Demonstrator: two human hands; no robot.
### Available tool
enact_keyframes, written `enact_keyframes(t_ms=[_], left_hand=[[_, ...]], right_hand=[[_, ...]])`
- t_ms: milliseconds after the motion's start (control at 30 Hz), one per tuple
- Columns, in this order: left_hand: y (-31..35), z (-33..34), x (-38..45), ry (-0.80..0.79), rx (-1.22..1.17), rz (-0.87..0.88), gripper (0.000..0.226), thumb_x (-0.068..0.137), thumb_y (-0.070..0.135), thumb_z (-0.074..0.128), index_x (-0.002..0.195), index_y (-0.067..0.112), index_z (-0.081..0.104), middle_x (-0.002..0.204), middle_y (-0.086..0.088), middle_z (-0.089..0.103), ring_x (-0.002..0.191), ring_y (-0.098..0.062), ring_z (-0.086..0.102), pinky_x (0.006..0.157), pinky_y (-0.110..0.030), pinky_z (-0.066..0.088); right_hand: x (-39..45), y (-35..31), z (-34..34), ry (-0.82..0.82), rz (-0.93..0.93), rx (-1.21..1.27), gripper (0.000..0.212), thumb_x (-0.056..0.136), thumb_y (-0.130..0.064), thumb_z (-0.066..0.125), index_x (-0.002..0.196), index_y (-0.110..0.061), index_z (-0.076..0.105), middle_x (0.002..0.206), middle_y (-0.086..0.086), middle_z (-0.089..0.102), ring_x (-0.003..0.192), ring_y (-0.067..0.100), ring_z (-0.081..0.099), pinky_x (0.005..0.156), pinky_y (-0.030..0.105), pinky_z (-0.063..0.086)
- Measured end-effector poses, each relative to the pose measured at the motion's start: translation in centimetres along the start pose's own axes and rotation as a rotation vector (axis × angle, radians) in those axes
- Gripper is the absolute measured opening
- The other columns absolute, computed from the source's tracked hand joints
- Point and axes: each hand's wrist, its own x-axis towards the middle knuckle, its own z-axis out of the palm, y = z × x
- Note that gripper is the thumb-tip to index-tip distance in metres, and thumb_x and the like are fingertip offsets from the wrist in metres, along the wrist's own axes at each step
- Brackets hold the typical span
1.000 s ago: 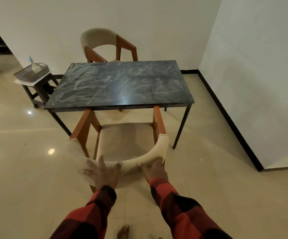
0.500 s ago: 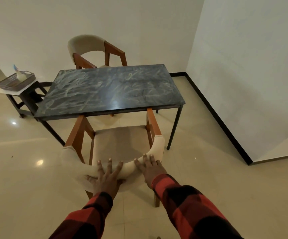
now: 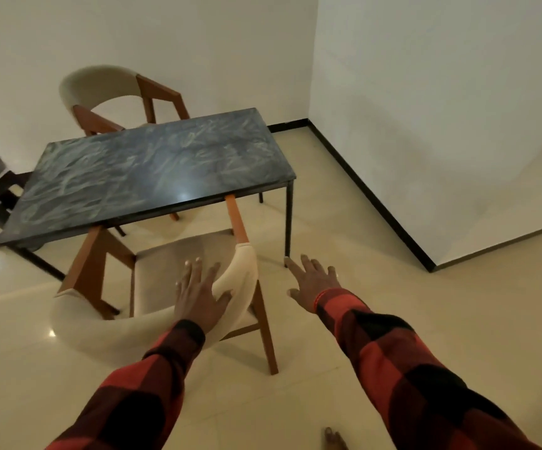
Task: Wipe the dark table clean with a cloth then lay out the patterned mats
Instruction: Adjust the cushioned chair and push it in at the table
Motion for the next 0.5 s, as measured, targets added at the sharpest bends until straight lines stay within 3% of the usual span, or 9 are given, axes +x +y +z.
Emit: enact_keyframes(t_ms=[267,500], left_hand=[[16.2,4.4,10.4,0.03,0.038,0.145,0.072,0.092,0.043,0.065,0.154,0.029,0.033,0.165,-0.013,0.018,0.153,-0.032,0.012,0.123,-0.052,0.015],[27.2,7.3,17.5,0.027,0.0,0.234,0.074,0.093,0.049,0.063,0.156,0.027,0.03,0.166,-0.014,0.015,0.154,-0.029,0.007,0.123,-0.048,0.016]], right_hand=[[1.2,18.0,-6.6,0.202,0.235,0.088,0.077,0.098,-0.051,0.045,0.158,-0.03,0.002,0.165,0.01,0.011,0.151,0.033,0.013,0.118,0.059,0.014],[5.8,26.4,-11.6,0.266,0.225,0.105,0.076,0.098,-0.054,0.045,0.158,-0.03,0.004,0.165,0.01,0.014,0.151,0.032,0.013,0.12,0.058,0.014]])
